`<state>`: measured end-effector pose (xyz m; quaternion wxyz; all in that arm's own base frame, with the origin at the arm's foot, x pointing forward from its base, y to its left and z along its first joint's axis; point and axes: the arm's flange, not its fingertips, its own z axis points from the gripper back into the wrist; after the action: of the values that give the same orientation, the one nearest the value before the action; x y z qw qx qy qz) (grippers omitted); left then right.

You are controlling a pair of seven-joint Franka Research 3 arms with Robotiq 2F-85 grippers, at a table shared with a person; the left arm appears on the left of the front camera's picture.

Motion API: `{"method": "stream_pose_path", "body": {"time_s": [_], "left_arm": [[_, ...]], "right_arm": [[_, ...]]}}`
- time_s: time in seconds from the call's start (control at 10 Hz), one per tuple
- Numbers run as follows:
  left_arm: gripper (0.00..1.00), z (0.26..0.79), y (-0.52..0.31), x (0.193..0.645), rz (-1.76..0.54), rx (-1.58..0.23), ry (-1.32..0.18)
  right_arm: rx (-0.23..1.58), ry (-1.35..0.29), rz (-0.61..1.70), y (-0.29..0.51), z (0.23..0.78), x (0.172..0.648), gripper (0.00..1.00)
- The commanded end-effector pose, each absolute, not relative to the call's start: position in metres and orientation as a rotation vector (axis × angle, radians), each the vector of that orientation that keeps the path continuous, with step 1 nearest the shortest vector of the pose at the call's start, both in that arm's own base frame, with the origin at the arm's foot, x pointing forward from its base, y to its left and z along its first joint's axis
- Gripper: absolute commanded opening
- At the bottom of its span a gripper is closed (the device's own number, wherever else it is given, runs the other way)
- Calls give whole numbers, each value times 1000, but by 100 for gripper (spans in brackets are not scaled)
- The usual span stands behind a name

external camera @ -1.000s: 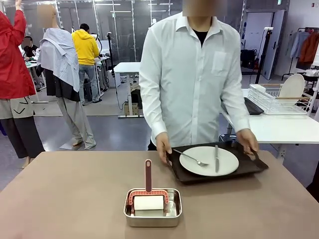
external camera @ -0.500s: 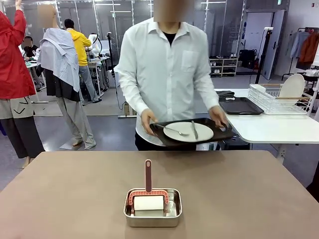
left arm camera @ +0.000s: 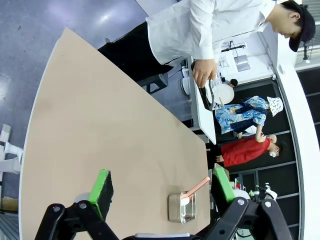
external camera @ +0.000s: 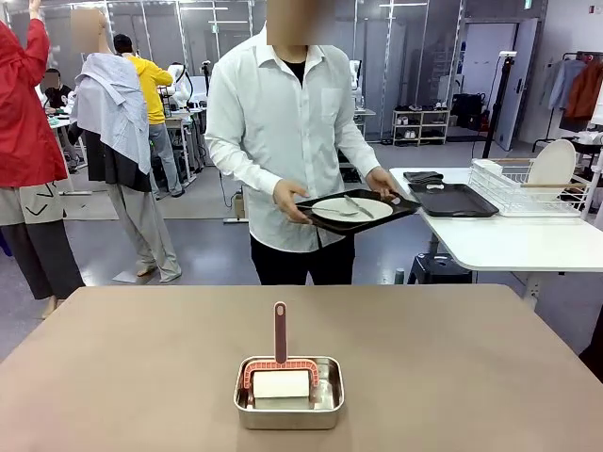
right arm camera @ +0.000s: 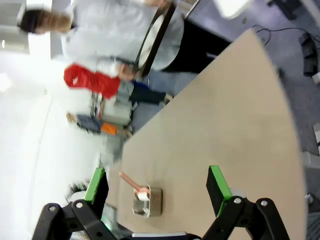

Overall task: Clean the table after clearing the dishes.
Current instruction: When the right (or left) Handle tray is removed, use the right hand (or left hand) to clean the right (or left) side of the table with the Lint Roller.

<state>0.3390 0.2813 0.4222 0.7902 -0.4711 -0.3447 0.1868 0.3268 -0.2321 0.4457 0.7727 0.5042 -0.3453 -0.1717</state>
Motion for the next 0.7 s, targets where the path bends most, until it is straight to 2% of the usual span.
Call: {"method": "stream_pose_path", "body": {"time_s": [0.0, 0.3, 0.6], "left_arm": [[100, 427, 283, 337, 414, -1033, -742], [100, 427, 283, 337, 414, -1033, -742], [100, 427, 283, 337, 414, -1033, -742]], "right_arm": [[947, -671, -102, -149, 495, 374, 100], [785, -541, 260, -10, 542, 421, 100], [677, -400, 533, 123, 538, 444, 100]]}}
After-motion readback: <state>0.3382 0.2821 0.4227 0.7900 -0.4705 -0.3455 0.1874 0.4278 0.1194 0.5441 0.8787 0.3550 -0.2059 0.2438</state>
